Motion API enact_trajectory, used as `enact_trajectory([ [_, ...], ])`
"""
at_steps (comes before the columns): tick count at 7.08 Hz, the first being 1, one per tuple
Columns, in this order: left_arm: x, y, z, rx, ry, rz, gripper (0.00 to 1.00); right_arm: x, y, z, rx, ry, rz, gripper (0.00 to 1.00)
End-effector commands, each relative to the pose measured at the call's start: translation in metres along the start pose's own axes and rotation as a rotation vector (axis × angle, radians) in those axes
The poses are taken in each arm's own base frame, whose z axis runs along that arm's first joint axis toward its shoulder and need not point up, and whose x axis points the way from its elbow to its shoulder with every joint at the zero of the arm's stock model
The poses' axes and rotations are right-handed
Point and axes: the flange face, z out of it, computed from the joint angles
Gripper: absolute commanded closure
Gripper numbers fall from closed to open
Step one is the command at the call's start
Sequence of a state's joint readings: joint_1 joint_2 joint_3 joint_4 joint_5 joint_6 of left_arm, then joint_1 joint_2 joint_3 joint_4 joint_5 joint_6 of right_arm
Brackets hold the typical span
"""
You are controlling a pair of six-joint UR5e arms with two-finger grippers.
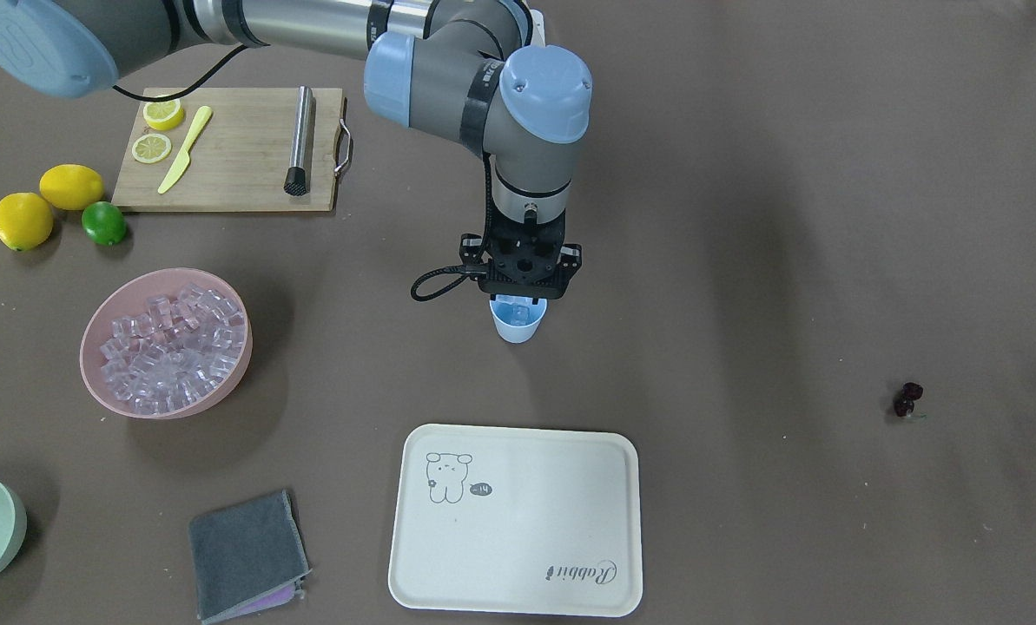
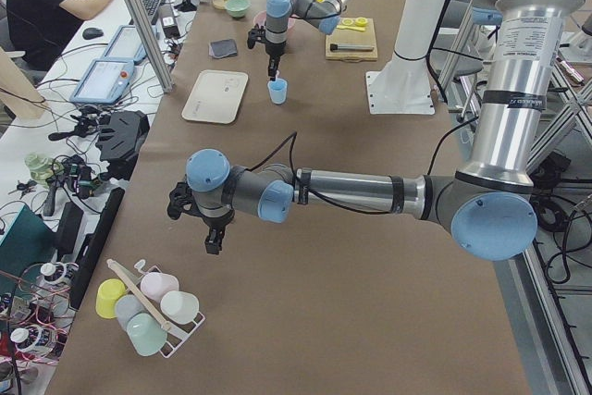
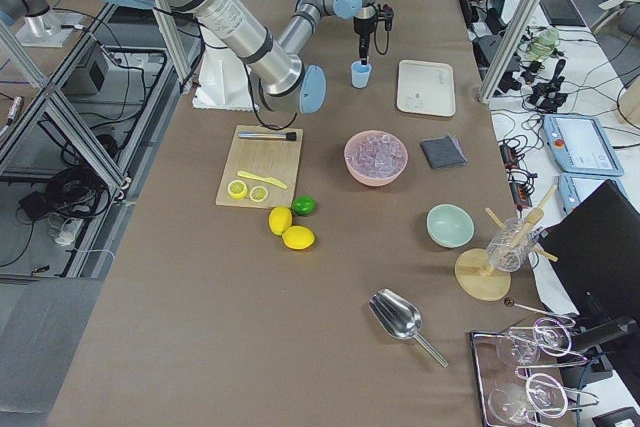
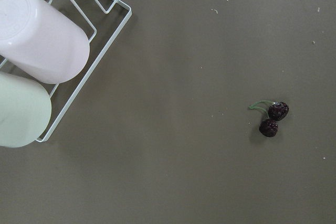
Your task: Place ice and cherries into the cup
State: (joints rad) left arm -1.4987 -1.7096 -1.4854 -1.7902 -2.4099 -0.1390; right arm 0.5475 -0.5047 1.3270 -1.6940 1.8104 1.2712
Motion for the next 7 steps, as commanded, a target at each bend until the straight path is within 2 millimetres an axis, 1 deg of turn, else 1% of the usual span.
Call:
enact_trajectory([
  [1,0.005,-0.007,0.0,0.001,0.0,0.002,0.02,0.033,0.002,-0.014,0.003,-0.034,-0.002,0.0],
  [2,0.011,-0.013,-0.004,0.009,0.001,0.003,0.02,0.1,-0.005,-0.027,0.024,-0.052,-0.024,0.0],
  [3,0.027,-0.028,-0.01,0.024,-0.001,-0.057,0.02,0.212,-0.012,-0.037,-0.023,-0.064,-0.14,0.0],
  [4,0.069,-0.054,0.01,-0.015,0.01,-0.162,0.02,0.305,-0.018,-0.032,-0.051,-0.041,-0.201,0.0],
  [5,0.091,-0.055,0.022,-0.021,0.022,-0.138,0.02,0.391,-0.05,-0.032,-0.076,-0.015,-0.275,0.0],
  [6,0.127,-0.052,0.055,-0.063,0.025,-0.073,0.02,0.492,-0.083,-0.034,-0.104,0.006,-0.319,0.0],
  [7,0.156,-0.056,0.075,-0.074,-0.002,-0.022,0.02,0.576,-0.101,-0.042,-0.119,0.01,-0.301,0.0],
])
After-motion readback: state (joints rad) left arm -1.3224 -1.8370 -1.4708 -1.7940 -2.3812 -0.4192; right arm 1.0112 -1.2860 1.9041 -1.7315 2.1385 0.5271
